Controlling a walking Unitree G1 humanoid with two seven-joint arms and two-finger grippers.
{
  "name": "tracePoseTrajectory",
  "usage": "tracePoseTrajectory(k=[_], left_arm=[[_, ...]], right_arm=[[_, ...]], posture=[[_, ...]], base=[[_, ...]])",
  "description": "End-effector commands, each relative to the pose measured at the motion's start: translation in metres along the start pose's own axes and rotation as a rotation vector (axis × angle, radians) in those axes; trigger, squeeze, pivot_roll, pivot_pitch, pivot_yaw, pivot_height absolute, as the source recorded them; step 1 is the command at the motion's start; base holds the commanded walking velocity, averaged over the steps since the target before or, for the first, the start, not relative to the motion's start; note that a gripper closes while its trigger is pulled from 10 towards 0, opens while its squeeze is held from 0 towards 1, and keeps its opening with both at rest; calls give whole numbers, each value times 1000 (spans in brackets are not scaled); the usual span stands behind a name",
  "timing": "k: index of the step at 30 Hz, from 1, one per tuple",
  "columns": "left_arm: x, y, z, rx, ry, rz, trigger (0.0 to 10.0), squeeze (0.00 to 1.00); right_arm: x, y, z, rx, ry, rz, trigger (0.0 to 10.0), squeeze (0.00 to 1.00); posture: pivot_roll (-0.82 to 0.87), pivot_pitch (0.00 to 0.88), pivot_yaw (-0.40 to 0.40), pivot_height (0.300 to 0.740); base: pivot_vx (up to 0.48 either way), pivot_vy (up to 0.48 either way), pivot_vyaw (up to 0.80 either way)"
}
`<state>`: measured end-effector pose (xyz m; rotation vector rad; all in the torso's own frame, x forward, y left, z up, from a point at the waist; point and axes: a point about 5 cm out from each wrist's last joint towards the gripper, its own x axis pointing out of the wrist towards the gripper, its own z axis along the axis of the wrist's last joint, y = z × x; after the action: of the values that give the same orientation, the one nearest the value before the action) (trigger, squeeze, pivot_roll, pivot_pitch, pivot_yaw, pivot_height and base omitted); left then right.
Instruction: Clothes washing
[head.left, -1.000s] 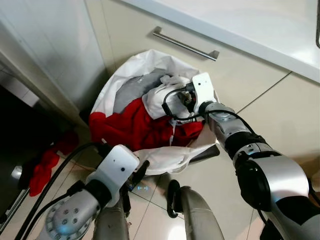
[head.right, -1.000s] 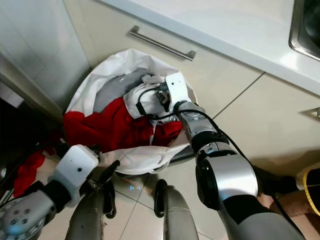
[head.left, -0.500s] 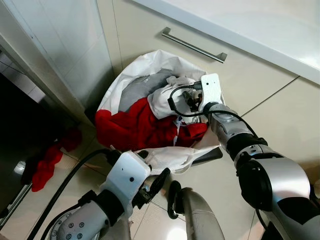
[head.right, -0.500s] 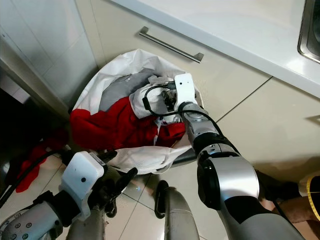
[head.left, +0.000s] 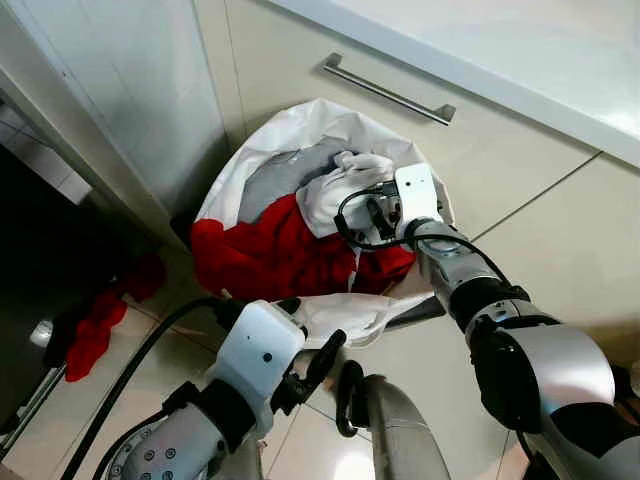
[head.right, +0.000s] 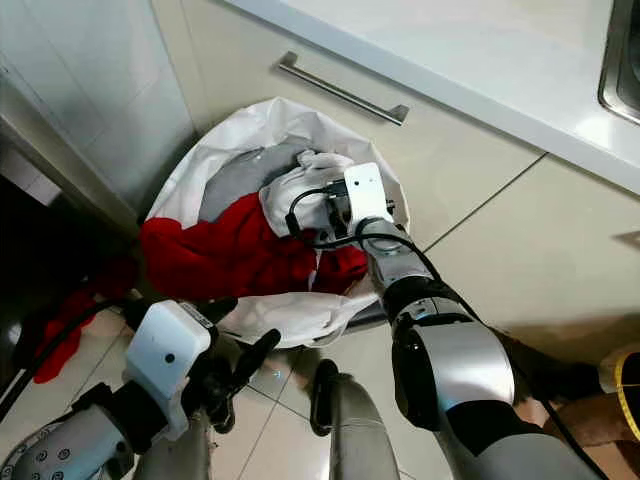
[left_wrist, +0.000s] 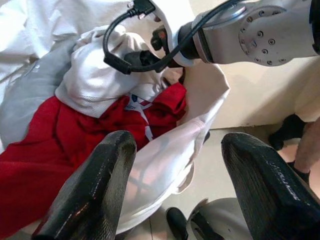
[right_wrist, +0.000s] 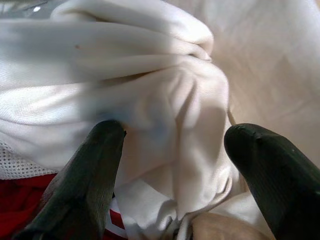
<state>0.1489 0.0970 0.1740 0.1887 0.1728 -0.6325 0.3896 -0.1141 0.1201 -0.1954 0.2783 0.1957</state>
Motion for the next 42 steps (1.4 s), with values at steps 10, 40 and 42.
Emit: tracePoseTrajectory(k=[10, 40, 42], left_arm=[[-5, -3, 3, -1, -23, 35, 10000, 0], [-2, -13, 6, -40, -53, 31, 10000, 0], [-2, -12, 7, -39, -53, 33, 10000, 0]], right_arm=[[-4, 3, -21, -32, 58, 10, 10000, 0], [-5, -2, -30, 182, 92, -10, 0, 0], [-4, -1, -25, 201, 74, -3, 0, 0]], posture=[[183, 416, -72, 740], [161, 427, -61, 740], [152, 422, -64, 740]], base=[[0, 0, 0], [0, 0, 0], [0, 0, 0]])
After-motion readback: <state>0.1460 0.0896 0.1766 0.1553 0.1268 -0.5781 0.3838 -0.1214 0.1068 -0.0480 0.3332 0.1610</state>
